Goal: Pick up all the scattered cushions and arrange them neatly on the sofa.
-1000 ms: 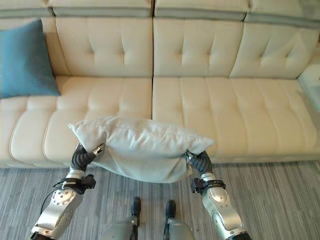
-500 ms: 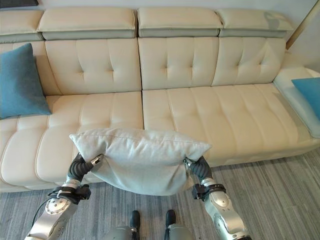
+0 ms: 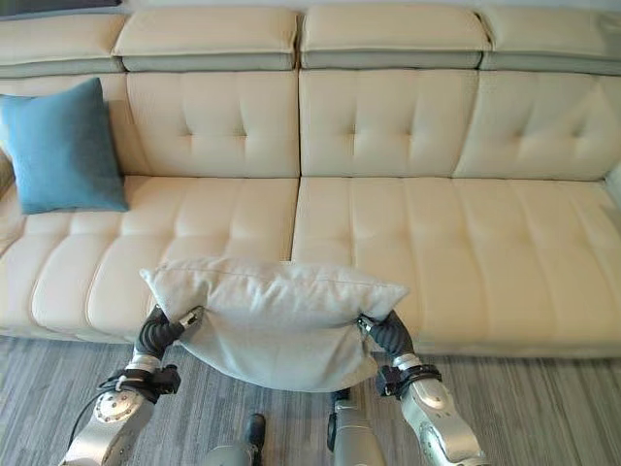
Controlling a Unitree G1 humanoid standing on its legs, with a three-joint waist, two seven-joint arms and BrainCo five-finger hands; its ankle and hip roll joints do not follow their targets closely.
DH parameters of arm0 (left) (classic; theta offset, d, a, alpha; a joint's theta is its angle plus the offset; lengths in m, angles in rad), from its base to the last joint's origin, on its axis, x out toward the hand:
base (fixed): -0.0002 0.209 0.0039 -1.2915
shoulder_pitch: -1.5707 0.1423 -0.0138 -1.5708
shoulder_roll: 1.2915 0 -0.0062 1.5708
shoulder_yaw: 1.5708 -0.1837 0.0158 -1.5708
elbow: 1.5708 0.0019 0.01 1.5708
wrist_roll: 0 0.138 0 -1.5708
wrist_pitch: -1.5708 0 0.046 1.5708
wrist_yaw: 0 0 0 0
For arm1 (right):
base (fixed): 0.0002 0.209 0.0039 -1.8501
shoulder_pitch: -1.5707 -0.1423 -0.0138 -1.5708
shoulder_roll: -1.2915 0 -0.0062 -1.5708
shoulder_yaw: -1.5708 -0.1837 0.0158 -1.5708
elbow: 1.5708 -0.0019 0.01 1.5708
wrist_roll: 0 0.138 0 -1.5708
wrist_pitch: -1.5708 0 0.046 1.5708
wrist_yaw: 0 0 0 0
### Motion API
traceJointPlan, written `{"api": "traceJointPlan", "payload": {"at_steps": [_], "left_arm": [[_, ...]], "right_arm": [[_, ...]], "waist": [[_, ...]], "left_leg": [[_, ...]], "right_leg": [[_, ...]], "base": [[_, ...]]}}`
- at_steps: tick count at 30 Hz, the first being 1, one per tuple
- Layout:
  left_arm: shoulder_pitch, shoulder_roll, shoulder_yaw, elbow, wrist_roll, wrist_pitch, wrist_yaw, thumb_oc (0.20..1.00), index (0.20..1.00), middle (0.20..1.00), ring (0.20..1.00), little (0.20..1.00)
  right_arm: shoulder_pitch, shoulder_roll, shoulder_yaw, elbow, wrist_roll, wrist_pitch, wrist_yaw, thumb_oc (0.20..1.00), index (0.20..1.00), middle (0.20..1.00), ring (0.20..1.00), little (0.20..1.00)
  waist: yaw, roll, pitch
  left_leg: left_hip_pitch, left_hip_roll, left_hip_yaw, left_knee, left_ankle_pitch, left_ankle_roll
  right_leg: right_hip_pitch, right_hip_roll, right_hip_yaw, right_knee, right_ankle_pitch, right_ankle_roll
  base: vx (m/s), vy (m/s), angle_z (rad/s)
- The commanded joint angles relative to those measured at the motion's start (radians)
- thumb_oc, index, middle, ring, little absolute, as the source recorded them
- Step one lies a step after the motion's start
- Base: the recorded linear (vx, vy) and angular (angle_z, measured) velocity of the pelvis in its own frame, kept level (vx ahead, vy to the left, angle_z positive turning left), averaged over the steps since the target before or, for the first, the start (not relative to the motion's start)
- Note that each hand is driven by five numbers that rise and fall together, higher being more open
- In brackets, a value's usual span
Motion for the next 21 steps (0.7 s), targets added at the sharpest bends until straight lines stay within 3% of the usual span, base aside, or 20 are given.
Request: {"api": "traceJointPlan", "payload": {"at_steps": [1,3,6,9,10,12,16,21], "left_arm": [[-0.062,0.001,0.025,-0.123,-0.01,-0.086,-0.073,0.2,0.2,0.2,0.2,0.2],[-0.068,-0.003,0.03,-0.117,0.001,-0.085,-0.068,0.2,0.2,0.2,0.2,0.2],[-0.077,-0.008,0.027,-0.112,0.001,-0.087,-0.075,0.2,0.2,0.2,0.2,0.2],[-0.106,-0.005,0.014,-0.092,0.006,-0.09,-0.076,0.2,0.2,0.2,0.2,0.2],[-0.131,0.002,0.02,-0.068,0.031,-0.095,-0.056,0.2,0.2,0.2,0.2,0.2],[-0.15,0.003,0.042,-0.037,0.052,-0.102,-0.014,0.2,0.2,0.2,0.2,0.2],[-0.165,0.003,0.053,-0.008,0.052,-0.11,0.004,0.2,0.2,0.2,0.2,0.2],[-0.404,0.053,-0.039,0.105,0.066,-0.143,0.088,0.2,0.2,0.2,0.2,0.2]], "right_arm": [[-0.035,-0.005,-0.028,-0.16,0.031,-0.086,0.064,0.2,0.2,0.2,0.2,0.2],[-0.017,-0.008,-0.048,-0.152,0.043,-0.089,0.059,0.2,0.2,0.2,0.2,0.2],[-0.005,-0.016,-0.074,-0.148,0.04,-0.093,0.051,0.2,0.2,0.2,0.2,0.2],[-0.019,-0.025,-0.094,-0.144,0.031,-0.106,0.031,0.2,0.2,0.2,0.2,0.2],[-0.049,-0.03,-0.094,-0.144,-0.003,-0.115,0.012,0.2,0.2,0.2,0.2,0.2],[-0.117,-0.029,-0.071,-0.143,-0.066,-0.123,-0.021,0.2,0.2,0.2,0.2,0.2],[-0.189,-0.021,-0.029,-0.131,-0.119,-0.124,-0.031,0.2,0.2,0.2,0.2,0.2],[-0.529,0.03,0.112,-0.034,-0.219,-0.154,-0.13,0.2,0.2,0.2,0.2,0.2]], "waist": [[-0.058,0.025,-0.052],[-0.066,0.031,-0.054],[-0.065,0.023,-0.046],[-0.055,0.003,-0.018],[-0.033,-0.005,0.002],[-0.004,0.0,0.012],[0.008,0.009,-0.003],[0.032,0.013,0.007]], "left_leg": [[0.216,0.002,0.051,0.027,0.133,0.004],[0.211,0.03,0.067,0.041,0.199,0.003],[0.155,0.032,0.122,-0.038,0.137,0.029],[0.002,0.012,0.184,-0.11,0.09,0.022],[-0.071,-0.014,0.177,-0.145,0.125,0.0],[-0.117,-0.034,0.154,-0.178,0.175,-0.013],[-0.086,-0.027,0.154,-0.205,0.17,-0.01],[-0.061,-0.048,0.181,-0.191,0.14,0.012]], "right_leg": [[0.02,0.021,0.026,-0.082,0.031,0.029],[0.036,0.033,0.022,-0.063,0.001,0.013],[0.074,0.022,0.026,-0.059,-0.039,0.009],[0.127,-0.012,0.019,-0.062,-0.066,0.011],[0.162,-0.007,0.02,-0.072,-0.067,0.01],[0.203,0.013,0.024,-0.082,-0.075,0.007],[0.227,0.023,0.041,-0.076,-0.085,0.006],[0.235,-0.004,0.077,-0.079,-0.087,0.014]], "base": [[0.16,-0.119,-0.04],[0.22,-0.15,-0.27],[0.19,-0.071,-0.07],[0.13,-0.028,0.31],[0.11,-0.064,0.24],[0.17,-0.024,-0.03],[0.19,0.085,-0.14],[0.08,0.149,-0.16]]}}
